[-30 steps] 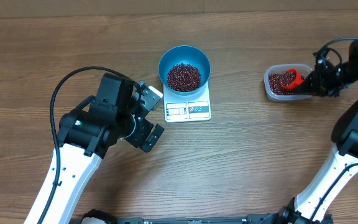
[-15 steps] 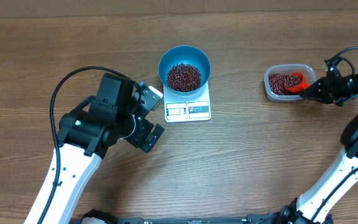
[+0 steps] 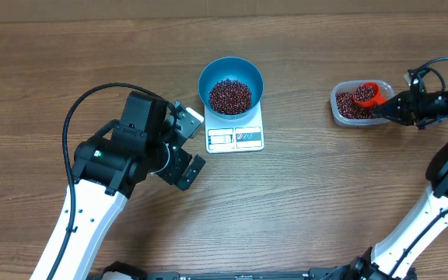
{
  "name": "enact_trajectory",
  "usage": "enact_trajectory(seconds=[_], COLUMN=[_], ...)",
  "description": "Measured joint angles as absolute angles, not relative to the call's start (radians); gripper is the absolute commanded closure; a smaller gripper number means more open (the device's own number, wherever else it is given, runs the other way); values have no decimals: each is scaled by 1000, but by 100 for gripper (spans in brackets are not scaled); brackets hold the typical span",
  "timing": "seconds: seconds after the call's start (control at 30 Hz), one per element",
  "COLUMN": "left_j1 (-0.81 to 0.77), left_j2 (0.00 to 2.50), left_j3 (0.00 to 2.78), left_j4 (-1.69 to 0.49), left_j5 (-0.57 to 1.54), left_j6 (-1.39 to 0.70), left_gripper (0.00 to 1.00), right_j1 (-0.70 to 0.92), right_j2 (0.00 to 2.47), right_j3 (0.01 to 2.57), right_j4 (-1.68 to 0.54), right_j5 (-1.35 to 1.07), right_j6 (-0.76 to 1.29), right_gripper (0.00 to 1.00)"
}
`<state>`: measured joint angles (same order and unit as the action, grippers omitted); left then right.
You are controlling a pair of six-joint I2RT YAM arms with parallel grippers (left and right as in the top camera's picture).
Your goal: Scoop item into bowl and weigh 150g on scale
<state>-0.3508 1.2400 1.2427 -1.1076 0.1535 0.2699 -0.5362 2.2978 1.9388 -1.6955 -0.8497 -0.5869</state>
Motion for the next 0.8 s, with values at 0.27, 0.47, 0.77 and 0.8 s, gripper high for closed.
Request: enact_trajectory(seconds=[0.27,0.47,0.77,0.8], left_j1=[-351,-351,-351,-351], left_j2=[1240,1240,1240,1240], left_j3=[1243,1243,1243,1243], left_j4=[-1108,-1108,-1108,-1108], left_j5=[154,154,154,154], left_j6=[270,270,270,270], left_gripper=[0,0,0,0], right_j1=[-517,-463,-365,-354], right_j2=[2298,2297,2296,2294], right_j3=[1939,1939,1939,1939], right_j4=[-1695,-1695,-1695,-1695], right_j5=[-912,-962,-1051,-1059], right_j6=[-588,-588,-587,-588], right_gripper=[96,96,96,96])
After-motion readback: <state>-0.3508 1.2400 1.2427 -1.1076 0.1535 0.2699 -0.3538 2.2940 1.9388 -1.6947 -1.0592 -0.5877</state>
